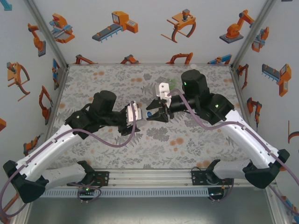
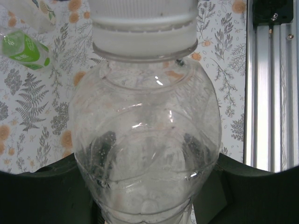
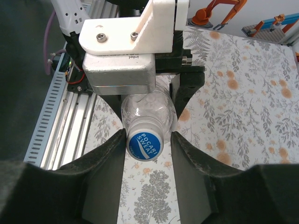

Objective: Screw on the bottle caps

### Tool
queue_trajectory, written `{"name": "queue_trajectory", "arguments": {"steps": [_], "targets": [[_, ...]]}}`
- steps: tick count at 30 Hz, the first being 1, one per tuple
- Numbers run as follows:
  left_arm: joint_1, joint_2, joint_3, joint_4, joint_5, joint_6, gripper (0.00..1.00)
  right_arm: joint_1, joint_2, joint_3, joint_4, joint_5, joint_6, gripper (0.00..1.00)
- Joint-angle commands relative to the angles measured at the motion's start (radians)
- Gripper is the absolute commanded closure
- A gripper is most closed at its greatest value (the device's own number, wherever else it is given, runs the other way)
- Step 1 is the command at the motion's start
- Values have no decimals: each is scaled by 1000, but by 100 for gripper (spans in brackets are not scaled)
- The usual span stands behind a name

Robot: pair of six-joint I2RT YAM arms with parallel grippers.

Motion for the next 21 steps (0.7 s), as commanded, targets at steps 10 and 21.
{"name": "queue_trajectory", "arguments": {"steps": [10, 21], "targets": [[-5, -12, 10, 10, 3, 14, 99, -3, 9, -13, -10, 4, 13, 62], [-5, -9, 5, 34, -59, -1, 99, -2, -1, -67, 93, 148, 350, 100]]}}
